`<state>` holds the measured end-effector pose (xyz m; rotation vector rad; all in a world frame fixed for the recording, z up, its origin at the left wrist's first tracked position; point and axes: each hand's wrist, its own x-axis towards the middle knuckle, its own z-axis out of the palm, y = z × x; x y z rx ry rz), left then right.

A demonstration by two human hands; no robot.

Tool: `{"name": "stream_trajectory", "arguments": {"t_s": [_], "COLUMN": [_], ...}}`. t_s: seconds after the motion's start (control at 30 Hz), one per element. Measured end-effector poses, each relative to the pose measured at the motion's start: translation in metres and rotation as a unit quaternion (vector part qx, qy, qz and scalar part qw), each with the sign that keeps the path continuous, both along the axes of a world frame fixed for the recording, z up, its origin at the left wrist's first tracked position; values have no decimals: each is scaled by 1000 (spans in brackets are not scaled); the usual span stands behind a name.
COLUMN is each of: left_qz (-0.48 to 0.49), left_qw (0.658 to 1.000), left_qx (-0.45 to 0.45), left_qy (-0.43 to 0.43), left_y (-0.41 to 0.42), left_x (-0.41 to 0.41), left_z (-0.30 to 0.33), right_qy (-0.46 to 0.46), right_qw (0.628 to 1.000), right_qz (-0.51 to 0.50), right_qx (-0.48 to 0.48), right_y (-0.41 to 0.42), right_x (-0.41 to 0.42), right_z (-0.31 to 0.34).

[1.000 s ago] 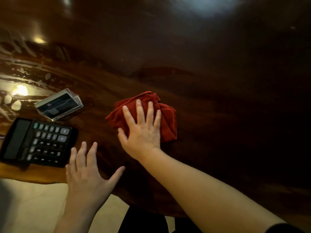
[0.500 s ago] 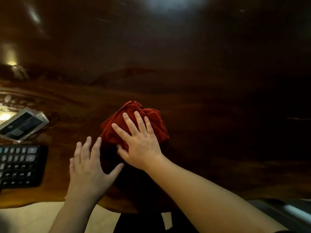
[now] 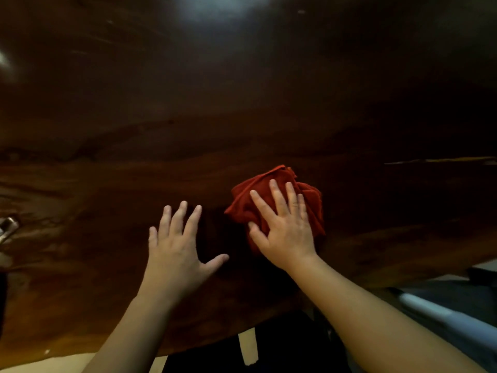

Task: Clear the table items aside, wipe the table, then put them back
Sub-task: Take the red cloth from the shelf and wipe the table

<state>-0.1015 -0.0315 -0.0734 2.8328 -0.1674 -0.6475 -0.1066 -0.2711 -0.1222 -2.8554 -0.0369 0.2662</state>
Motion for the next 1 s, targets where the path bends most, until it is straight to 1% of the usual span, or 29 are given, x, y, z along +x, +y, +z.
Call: {"name": "stream_trajectory", "arguments": {"t_s": [0.17,0.3,0.4,0.53,0.73,0.87,1.0], "left_qz": [-34,-43,-42,-24,30,56,101], "left_qw": [999,999,999,1000,999,998,995], "left_qx": [-4,-1,-2,-5,0,3,13], "left_qy": [6,1,1,-6,-18,-9,10], "left_y": [-30,-39,-38,-27,11,36,70], "left_x": [4,5,2,-7,-23,-37,-55], "left_z": [-1,-4,-5,-6,-4,-3,-1], "right_qy": [18,31,42,45,50,46,46], "right_qw": [997,990,988,988,988,990,994], "right_qz": [-69,-135,-143,-144,-142,-125,-88], "right_qx": [-23,-34,-34,-35,-36,-37,-35], "right_y": [-66,-100,-107,-100,-76,-47,2], "right_x": [-22,-40,-46,-46,-53,-61,-59], "right_z": [1,2,3,4,6,4,1]}}
